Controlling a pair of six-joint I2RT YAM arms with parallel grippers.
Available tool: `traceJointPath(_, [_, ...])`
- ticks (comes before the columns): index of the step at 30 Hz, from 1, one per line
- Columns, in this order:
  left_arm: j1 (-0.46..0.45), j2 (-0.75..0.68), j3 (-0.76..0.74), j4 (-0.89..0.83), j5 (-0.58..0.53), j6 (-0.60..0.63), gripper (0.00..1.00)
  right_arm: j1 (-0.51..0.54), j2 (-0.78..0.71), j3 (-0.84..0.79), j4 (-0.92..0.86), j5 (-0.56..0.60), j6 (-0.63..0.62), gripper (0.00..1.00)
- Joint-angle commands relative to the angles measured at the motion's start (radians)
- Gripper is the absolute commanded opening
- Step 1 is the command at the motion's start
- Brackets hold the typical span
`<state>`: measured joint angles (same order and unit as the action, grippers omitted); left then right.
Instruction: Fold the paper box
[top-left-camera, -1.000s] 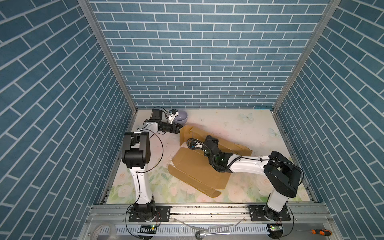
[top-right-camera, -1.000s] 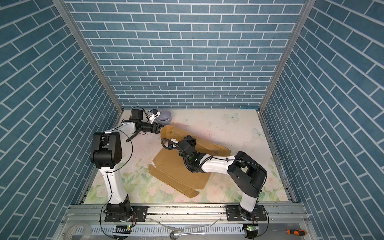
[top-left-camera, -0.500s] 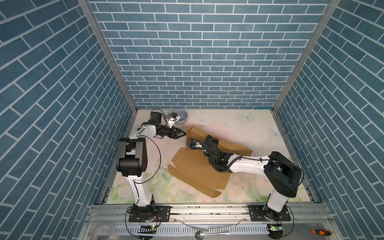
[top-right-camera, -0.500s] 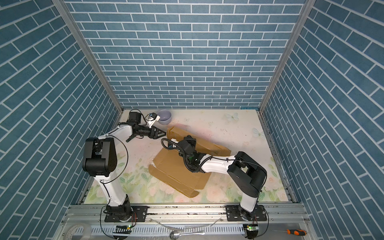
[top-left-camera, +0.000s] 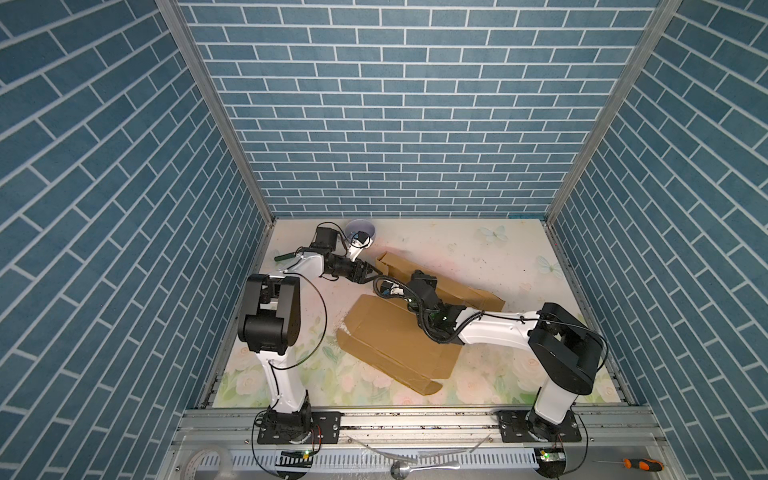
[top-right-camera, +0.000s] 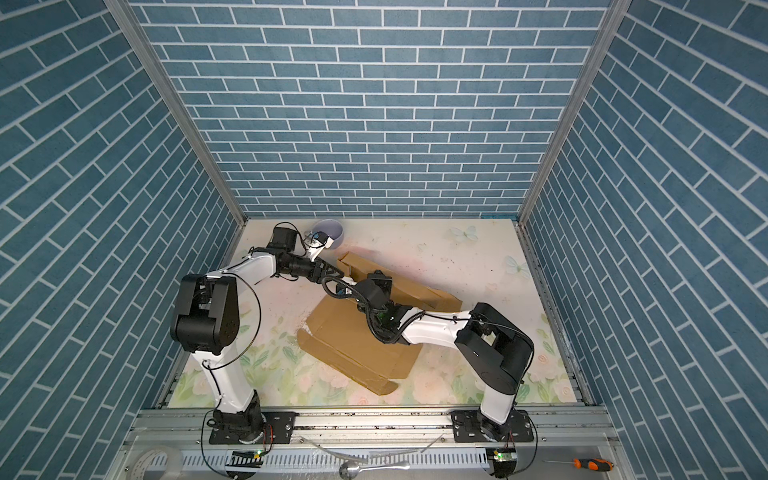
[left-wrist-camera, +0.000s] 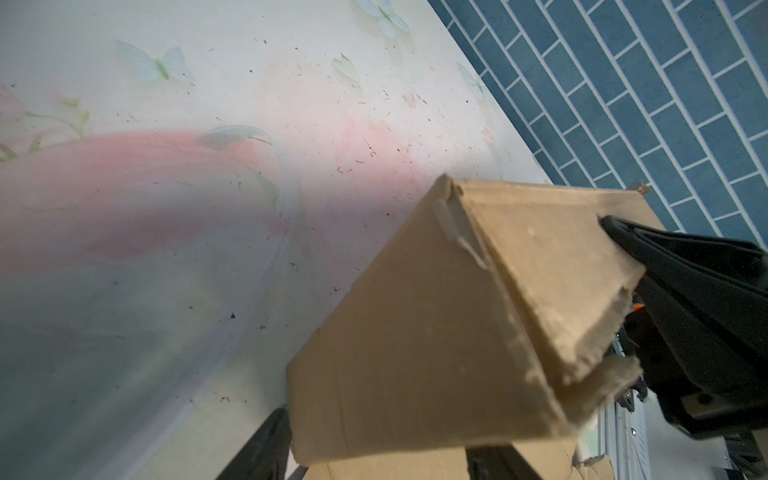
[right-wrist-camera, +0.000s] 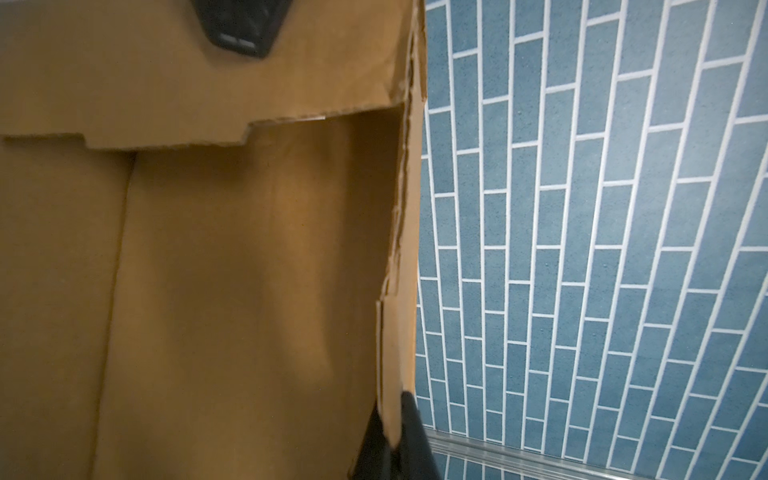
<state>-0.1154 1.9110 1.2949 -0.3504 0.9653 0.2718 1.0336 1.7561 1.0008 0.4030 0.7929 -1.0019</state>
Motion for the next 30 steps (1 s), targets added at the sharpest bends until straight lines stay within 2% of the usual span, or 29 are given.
traceJointPath(1, [-0.023,-0.032,-0.028,0.074,-0.053,-0.04,0.64,0.002,0.039,-0.006,-0.166,-0.064,0.049,0.0])
traceJointPath(6, [-0.055,-0.043,-0.06,0.181,-0.125,-0.115,0.52,0.0,0.032,-0.002,-0.172,-0.072,0.055,0.0])
traceJointPath(11, [-0.109,-0.053,-0.101,0.262,-0.196,-0.121,0.46,0.001,0.023,-0.001,-0.182,-0.072,0.056,0.0])
traceJointPath(16, [-0.128,-0.09,-0.206,0.448,-0.261,-0.194,0.39,0.002,0.012,0.009,-0.216,-0.082,0.08,0.0])
traceJointPath(19, [-0.144,-0.097,-0.259,0.568,-0.298,-0.24,0.31,0.002,0.007,0.017,-0.236,-0.091,0.102,0.0])
traceJointPath(24, [-0.184,-0.093,-0.291,0.643,-0.389,-0.254,0.14,0.002,-0.011,0.031,-0.283,-0.12,0.149,0.0])
traceJointPath(27, [-0.199,-0.095,-0.32,0.708,-0.458,-0.292,0.1,0.001,-0.026,0.035,-0.314,-0.142,0.177,0.0])
traceJointPath(30, [-0.225,-0.108,-0.35,0.747,-0.561,-0.29,0.01,-0.002,-0.035,0.039,-0.343,-0.154,0.203,0.0])
